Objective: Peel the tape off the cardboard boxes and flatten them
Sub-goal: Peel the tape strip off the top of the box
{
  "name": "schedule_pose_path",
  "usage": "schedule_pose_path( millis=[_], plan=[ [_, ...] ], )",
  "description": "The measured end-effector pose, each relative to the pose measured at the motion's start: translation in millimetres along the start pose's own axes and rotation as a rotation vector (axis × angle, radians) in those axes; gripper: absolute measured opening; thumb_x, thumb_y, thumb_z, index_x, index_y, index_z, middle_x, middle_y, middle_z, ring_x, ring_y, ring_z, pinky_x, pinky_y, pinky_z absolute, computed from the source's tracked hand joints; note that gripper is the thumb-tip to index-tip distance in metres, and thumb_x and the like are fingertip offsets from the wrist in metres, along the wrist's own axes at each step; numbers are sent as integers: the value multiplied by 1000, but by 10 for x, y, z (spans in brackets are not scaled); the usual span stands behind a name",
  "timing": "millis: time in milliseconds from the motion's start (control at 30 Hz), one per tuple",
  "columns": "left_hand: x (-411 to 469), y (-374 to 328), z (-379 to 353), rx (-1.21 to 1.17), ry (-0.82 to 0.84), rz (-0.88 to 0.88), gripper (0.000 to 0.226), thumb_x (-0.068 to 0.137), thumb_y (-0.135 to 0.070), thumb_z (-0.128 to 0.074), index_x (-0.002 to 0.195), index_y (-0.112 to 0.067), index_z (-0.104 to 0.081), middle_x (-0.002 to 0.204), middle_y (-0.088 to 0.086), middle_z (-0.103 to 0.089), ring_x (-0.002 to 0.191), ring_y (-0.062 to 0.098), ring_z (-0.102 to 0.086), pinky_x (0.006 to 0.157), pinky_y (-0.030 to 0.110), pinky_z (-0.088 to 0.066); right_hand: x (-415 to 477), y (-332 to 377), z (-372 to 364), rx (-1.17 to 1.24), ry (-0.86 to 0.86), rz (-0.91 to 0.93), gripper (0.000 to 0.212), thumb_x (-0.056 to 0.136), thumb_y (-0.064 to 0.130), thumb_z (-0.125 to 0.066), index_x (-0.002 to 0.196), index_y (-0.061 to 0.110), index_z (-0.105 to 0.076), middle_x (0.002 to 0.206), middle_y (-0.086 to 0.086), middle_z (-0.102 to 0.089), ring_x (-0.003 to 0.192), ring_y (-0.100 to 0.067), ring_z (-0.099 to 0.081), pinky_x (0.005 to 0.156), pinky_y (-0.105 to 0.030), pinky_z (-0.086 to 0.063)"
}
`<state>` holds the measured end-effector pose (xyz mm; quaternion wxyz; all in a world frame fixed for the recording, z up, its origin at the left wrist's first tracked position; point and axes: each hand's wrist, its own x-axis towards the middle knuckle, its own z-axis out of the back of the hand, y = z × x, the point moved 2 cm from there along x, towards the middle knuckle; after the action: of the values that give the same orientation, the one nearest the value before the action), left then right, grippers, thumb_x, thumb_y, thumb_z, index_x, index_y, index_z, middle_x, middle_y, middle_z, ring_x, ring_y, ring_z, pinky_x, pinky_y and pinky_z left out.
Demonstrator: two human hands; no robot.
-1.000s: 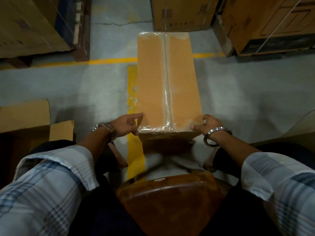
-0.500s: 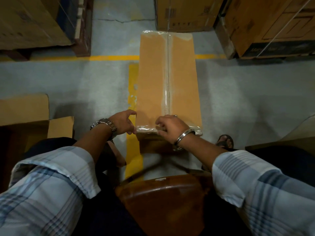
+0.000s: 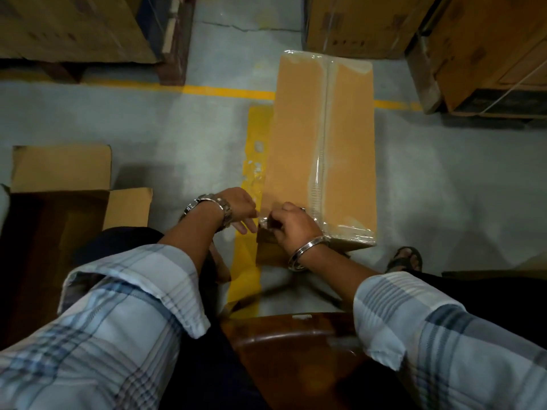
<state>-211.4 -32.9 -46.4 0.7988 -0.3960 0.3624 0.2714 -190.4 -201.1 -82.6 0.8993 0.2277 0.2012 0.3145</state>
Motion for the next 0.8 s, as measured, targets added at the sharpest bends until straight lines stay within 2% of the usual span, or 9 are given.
schedule_pose_path(
  millis=[67,100,200,333,433,500,567,667,800],
  plan=[
    [68,34,53,170,-228,-38,23,97,-26,-61,106,-9,-72,86,1,-78,83,21,-74,77,36,-61,7,-21,-10,76,-19,-59,13,79,13,-72,91,15,-73,95,-8,-61,88,-33,-61,73,-33,-45],
    [98,52,38,139,-299,-61,22,95,-30,-62,101,-12,-75,85,0,-78,81,21,-74,76,36,-61,6,-29,-8,125,-31,-101,10,77,12,-74,87,16,-73,92,-5,-60,84,-30,-61,71,-31,-45],
    [172,77,-143,-96,-236,-97,18,91,-30,-68,95,-15,-76,88,2,-78,76,20,-76,59,24,-51,23,-66,-12,247,-46,-205,15,73,8,-77,72,20,-69,77,10,-55,73,-17,-57,67,-26,-43],
    [205,105,-249,-168,-215,-80,20,87,-30,-76,101,-16,-73,87,3,-77,75,20,-76,51,21,-46,46,-98,6,359,-33,-322,20,72,6,-74,60,20,-67,60,14,-60,65,-11,-58,61,-26,-45],
    [222,122,-209,-159,-219,-69,17,88,-24,-75,101,-14,-73,89,5,-78,77,21,-77,54,26,-53,42,-134,89,532,-35,-395,21,64,5,-74,52,21,-66,64,4,-70,70,-14,-64,69,-34,-54],
    [245,162,-213,-198,-211,-60,14,87,-23,-77,97,-15,-73,90,6,-78,75,20,-77,66,39,-61,35,-169,120,634,-36,-421,13,59,5,-72,54,17,-68,72,-3,-74,75,-18,-67,74,-40,-57],
    [271,198,-235,-237,-207,-56,12,86,-24,-78,94,-16,-72,90,8,-78,71,18,-77,74,45,-63,32,-197,124,647,-33,-434,11,54,12,-71,53,23,-68,73,-6,-75,73,-20,-67,71,-41,-56],
    [300,187,-262,-222,-197,-55,21,85,-23,-77,103,-15,-70,88,8,-78,69,17,-76,73,43,-64,18,-206,122,678,-24,-475,16,52,15,-71,63,25,-66,67,-4,-70,62,-18,-60,60,-33,-48],
    [314,161,-334,-180,-132,-66,40,80,-26,-83,113,-22,-62,94,7,-76,68,16,-76,68,38,-64,-8,-201,179,736,-15,-514,27,69,-4,-71,75,22,-66,77,-7,-70,69,-21,-64,64,-30,-52]
  ],
)
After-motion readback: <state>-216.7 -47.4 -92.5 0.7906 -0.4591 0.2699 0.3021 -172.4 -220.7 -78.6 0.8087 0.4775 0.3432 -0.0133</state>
